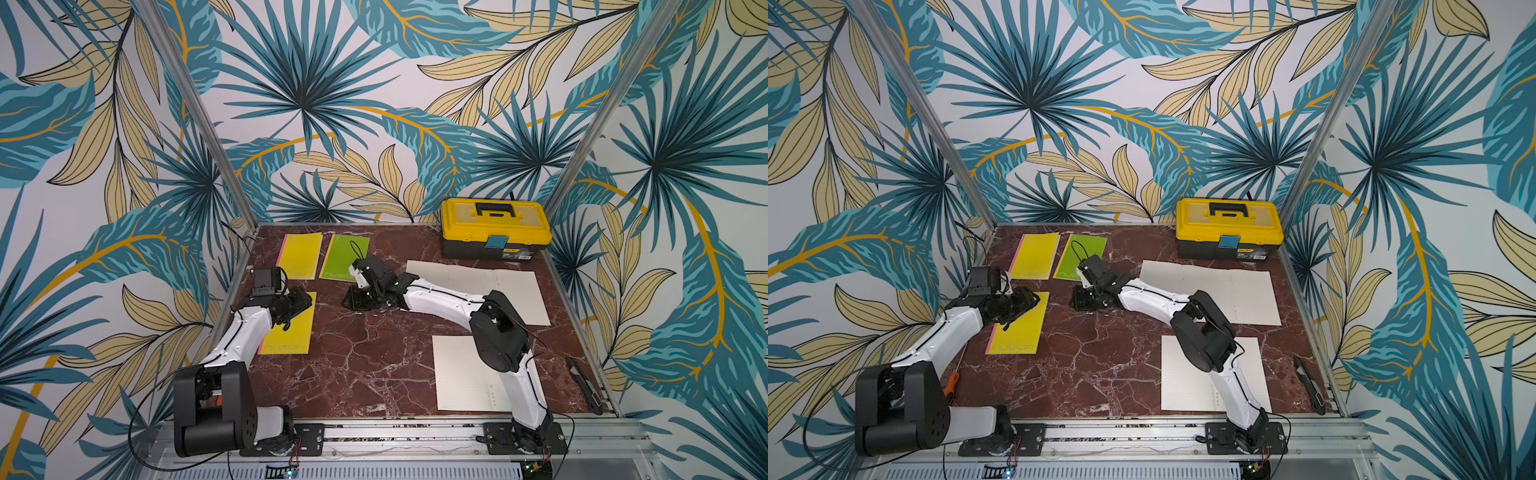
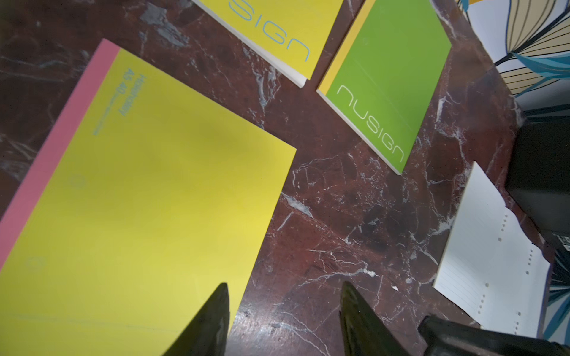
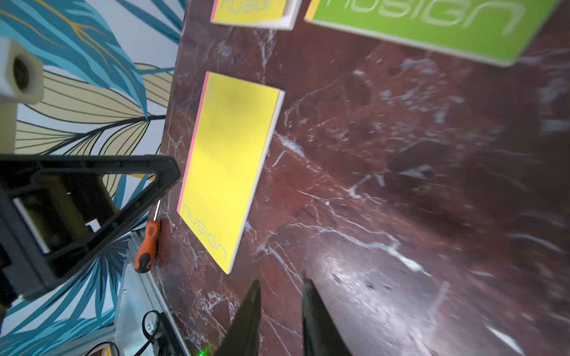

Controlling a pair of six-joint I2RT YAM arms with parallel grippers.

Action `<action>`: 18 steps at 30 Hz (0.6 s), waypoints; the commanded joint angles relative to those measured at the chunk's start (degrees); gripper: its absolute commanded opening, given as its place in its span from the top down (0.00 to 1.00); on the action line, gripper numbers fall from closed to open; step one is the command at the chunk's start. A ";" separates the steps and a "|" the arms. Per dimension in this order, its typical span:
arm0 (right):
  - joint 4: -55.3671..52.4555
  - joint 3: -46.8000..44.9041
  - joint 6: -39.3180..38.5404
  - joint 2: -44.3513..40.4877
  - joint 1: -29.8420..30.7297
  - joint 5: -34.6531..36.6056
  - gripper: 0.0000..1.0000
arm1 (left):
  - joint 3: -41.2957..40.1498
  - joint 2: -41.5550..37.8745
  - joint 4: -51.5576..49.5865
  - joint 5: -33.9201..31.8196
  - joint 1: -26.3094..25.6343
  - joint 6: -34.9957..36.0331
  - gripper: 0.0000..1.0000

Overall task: Close the notebook
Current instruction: Move the notebook to the center of the board.

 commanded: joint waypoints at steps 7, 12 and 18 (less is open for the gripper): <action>1.67 -14.62 -2.54 -11.33 -4.88 4.46 0.75 | 1.03 -6.60 4.20 1.15 -6.48 -0.94 0.37; 1.76 -18.74 -2.66 -15.09 -6.66 4.76 0.75 | 2.74 -10.34 4.83 -0.49 -10.94 -0.35 0.26; 3.97 -21.47 -2.34 -18.41 -8.45 4.98 0.75 | 7.51 -9.77 2.41 -0.39 -13.89 1.42 0.12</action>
